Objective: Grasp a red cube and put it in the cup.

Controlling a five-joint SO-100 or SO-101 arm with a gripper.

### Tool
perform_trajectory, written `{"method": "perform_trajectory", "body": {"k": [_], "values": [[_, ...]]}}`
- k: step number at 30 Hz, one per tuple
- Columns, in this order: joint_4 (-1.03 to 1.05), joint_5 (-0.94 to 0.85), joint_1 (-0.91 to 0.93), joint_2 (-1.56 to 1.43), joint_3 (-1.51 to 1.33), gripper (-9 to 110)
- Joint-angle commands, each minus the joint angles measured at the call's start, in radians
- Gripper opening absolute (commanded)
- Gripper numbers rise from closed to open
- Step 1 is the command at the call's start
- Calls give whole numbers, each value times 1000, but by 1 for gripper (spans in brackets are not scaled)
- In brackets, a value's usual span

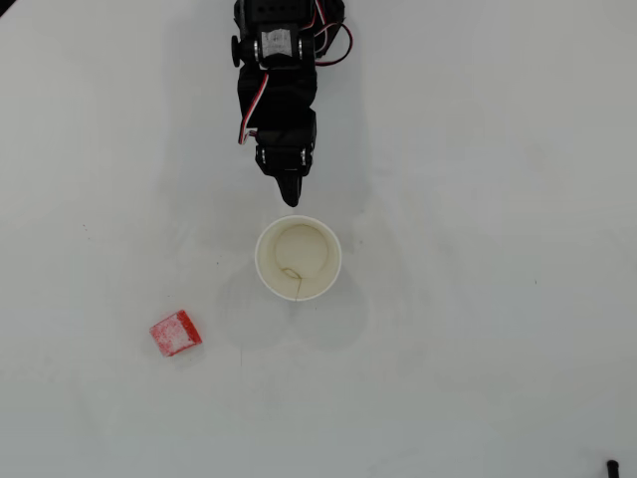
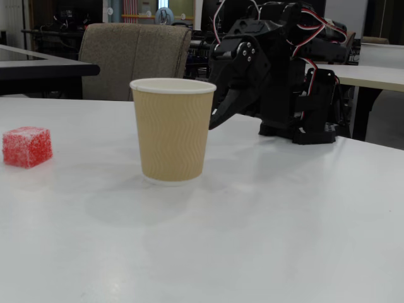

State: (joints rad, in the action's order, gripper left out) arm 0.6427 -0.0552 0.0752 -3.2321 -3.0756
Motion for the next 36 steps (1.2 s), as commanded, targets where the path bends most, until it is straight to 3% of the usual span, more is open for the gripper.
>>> {"method": "perform_trajectory", "body": {"k": [1, 36], "values": [[-2, 0, -11, -14, -71, 0], [0, 8, 9, -14, -71, 0]]}}
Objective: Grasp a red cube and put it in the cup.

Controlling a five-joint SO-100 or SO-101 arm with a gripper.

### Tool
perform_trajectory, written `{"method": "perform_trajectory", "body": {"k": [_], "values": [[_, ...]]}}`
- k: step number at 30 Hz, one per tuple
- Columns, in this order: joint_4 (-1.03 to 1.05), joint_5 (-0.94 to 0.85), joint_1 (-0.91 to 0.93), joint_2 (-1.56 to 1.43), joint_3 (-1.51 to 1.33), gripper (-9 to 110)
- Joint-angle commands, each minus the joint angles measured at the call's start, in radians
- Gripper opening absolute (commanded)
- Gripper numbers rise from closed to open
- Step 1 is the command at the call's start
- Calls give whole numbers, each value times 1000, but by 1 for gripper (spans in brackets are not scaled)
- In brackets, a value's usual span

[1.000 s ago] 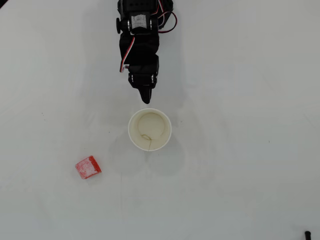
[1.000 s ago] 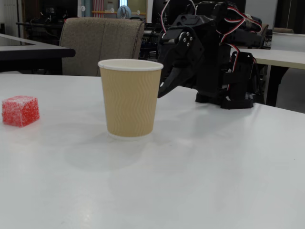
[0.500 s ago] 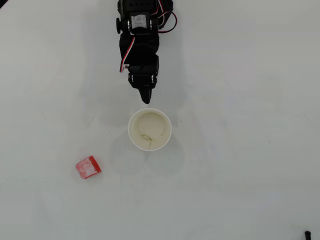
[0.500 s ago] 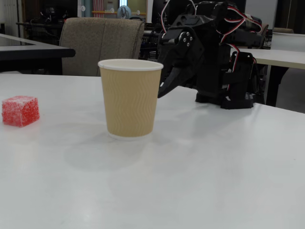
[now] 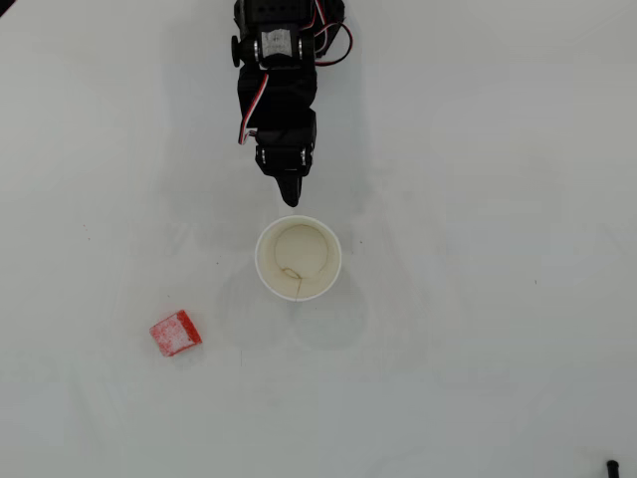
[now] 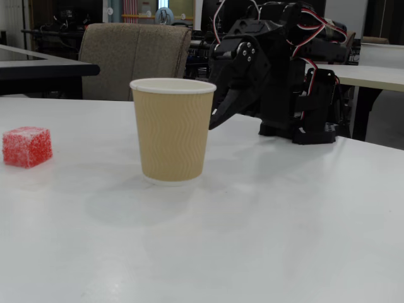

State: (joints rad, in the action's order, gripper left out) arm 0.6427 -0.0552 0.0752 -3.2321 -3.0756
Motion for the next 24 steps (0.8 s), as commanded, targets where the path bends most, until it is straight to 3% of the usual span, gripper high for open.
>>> {"method": "perform_trajectory", "body": {"k": [1, 6, 13, 18, 24], "values": [[0, 8, 17, -14, -71, 0], [-32, 5, 64, -14, -71, 0], [-245, -5, 198, 37, -58, 0], [-310, -37, 255, 206, 89, 0], [-397, -198, 275, 480, 310, 0]]}}
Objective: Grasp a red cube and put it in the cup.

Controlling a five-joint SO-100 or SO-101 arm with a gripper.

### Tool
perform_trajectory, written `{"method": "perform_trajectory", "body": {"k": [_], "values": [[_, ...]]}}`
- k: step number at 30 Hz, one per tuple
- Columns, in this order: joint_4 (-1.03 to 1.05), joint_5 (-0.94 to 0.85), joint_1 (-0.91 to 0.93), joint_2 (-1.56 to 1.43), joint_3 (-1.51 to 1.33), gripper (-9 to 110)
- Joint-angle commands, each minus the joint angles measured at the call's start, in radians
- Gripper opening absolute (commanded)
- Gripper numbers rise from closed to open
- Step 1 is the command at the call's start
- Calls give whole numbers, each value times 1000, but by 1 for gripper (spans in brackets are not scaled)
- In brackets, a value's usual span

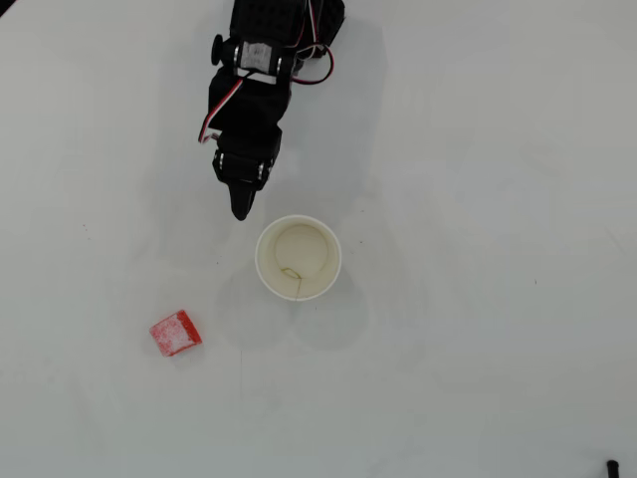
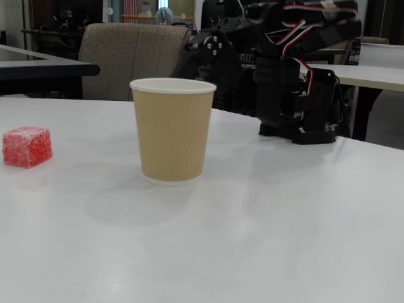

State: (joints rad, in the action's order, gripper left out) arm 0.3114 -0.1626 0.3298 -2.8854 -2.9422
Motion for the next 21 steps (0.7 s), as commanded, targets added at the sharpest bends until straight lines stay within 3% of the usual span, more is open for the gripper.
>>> {"method": "perform_trajectory", "body": {"k": [1, 4, 12, 21], "values": [[-78, -161, 20, 175, 212, 0], [-81, -465, 29, 307, 333, 0], [-163, -543, 35, 657, 618, 0], [-178, -930, -18, 907, 787, 1]]}}
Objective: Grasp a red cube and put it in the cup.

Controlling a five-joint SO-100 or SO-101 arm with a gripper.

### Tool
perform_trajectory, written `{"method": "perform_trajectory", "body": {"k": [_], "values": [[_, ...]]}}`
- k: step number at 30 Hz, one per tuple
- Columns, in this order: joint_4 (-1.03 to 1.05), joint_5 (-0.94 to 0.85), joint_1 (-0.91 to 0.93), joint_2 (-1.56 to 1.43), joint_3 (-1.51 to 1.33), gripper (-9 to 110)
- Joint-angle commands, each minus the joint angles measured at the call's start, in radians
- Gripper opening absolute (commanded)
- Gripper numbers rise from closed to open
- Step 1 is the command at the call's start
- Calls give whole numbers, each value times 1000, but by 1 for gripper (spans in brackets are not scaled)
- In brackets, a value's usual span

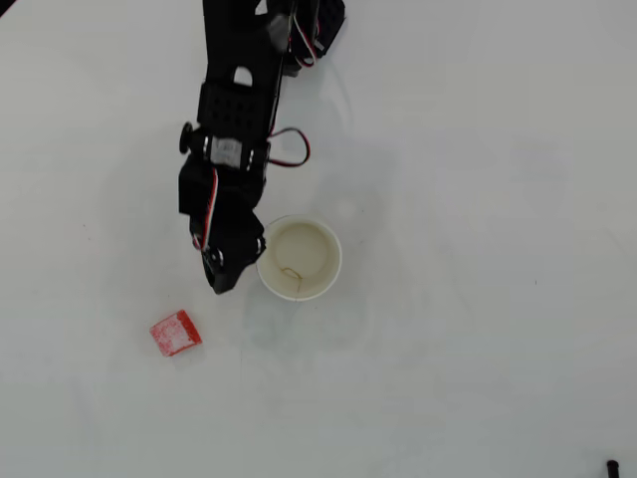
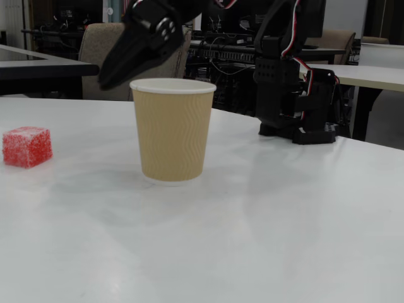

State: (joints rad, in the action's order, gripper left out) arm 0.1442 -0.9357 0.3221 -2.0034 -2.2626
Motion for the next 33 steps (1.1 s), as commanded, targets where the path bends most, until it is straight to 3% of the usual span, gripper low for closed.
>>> {"method": "perform_trajectory", "body": {"k": [1, 3, 6, 19, 33], "values": [[-11, -183, -11, 29, 109, 1], [-9, -230, -11, 38, 112, 2], [-11, -244, -3, 51, 127, 12], [46, -288, 8, 195, 348, 13], [138, -686, 58, 333, 485, 20]]}}
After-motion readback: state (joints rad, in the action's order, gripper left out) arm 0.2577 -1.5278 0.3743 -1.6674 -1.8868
